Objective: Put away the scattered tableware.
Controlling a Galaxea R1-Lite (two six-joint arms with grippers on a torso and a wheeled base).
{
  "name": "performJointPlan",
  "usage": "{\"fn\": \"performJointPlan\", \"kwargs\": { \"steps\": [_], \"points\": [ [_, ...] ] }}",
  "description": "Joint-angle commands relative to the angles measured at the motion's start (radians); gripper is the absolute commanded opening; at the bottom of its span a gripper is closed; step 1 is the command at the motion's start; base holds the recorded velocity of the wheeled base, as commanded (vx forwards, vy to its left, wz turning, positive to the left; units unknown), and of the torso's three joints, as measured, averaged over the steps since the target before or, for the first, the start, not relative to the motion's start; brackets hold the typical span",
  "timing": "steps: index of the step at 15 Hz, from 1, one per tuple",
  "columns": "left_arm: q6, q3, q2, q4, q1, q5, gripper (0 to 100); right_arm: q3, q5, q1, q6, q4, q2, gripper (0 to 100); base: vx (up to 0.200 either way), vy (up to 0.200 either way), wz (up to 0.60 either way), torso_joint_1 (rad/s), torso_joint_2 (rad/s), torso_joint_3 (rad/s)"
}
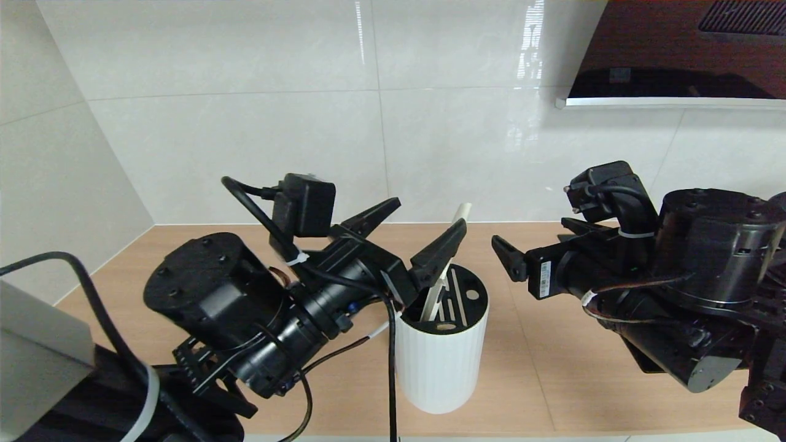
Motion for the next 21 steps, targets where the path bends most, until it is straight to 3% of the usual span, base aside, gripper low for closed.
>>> {"fn": "performJointPlan", "kwargs": {
  "steps": [1, 4, 5, 7, 8, 9, 10, 11, 12, 14, 15, 16, 18, 20, 21],
  "points": [
    [0.000, 0.019, -0.068, 0.001, -0.001, 0.001, 100, 0.000, 0.000, 0.001, 0.000, 0.000, 0.001, 100, 0.000, 0.000, 0.00, 0.000, 0.00, 0.000],
    [0.008, 0.013, -0.134, 0.009, 0.001, 0.044, 100, -0.002, 0.000, -0.001, 0.000, -0.002, -0.005, 100, 0.000, 0.000, 0.00, 0.000, 0.00, 0.000],
    [0.022, 0.020, -0.194, 0.056, 0.004, 0.041, 100, -0.002, 0.000, -0.004, 0.000, -0.002, -0.022, 100, 0.000, 0.000, 0.00, 0.000, 0.00, 0.000],
    [0.120, 0.098, -0.375, 0.253, 0.025, 0.041, 100, 0.003, 0.000, -0.035, 0.000, 0.000, -0.080, 100, 0.000, 0.000, 0.00, 0.000, 0.00, 0.000],
    [0.137, 0.117, -0.422, 0.299, 0.033, 0.041, 100, 0.007, 0.000, -0.039, 0.000, 0.000, -0.095, 100, 0.000, 0.000, 0.00, 0.000, 0.00, 0.000],
    [0.167, 0.146, -0.551, 0.454, 0.050, 0.048, 100, 0.020, 0.000, -0.050, -0.002, 0.001, -0.149, 100, 0.000, 0.000, 0.00, 0.000, 0.00, 0.000],
    [0.184, 0.172, -0.715, 0.670, 0.062, 0.070, 100, 0.053, 0.000, -0.069, -0.005, 0.006, -0.204, 100, 0.000, 0.000, 0.00, 0.000, 0.00, 0.000],
    [0.186, 0.171, -0.822, 0.839, 0.063, 0.078, 100, 0.107, -0.002, -0.095, -0.008, 0.006, -0.244, 100, 0.000, 0.000, 0.00, 0.000, 0.00, 0.000],
    [0.184, 0.171, -0.882, 0.931, 0.071, 0.076, 100, 0.150, -0.003, -0.113, -0.011, 0.003, -0.275, 100, 0.000, 0.000, 0.00, 0.000, 0.00, 0.000],
    [0.170, 0.189, -1.057, 1.201, 0.178, 0.073, 100, 0.279, -0.003, -0.210, -0.014, 0.004, -0.436, 100, 0.000, 0.000, 0.00, 0.000, 0.00, 0.000],
    [0.160, 0.194, -1.096, 1.241, 0.200, 0.073, 100, 0.300, -0.003, -0.242, -0.014, 0.007, -0.477, 100, 0.000, 0.000, 0.00, 0.000, 0.00, 0.000],
    [0.131, 0.198, -1.209, 1.325, 0.238, 0.074, 100, 0.360, 0.008, -0.343, -0.014, 0.010, -0.602, 100, 0.000, 0.000, 0.00, 0.000, 0.00, 0.000],
    [0.109, 0.212, -1.356, 1.416, 0.251, 0.091, 100, 0.428, 0.017, -0.432, -0.014, 0.015, -0.746, 100, 0.000, 0.000, 0.00, 0.000, 0.00, 0.000],
    [0.101, 0.246, -1.467, 1.497, 0.323, 0.102, 100, 0.455, 0.017, -0.463, -0.014, 0.072, -0.881, 100, 0.000, 0.000, 0.00, 0.000, 0.00, 0.000],
    [0.088, 0.279, -1.528, 1.535, 0.363, 0.101, 100, 0.457, 0.017, -0.478, -0.014, 0.173, -0.984, 100, 0.000, 0.000, 0.00, 0.000, 0.00, 0.000]
  ]
}}
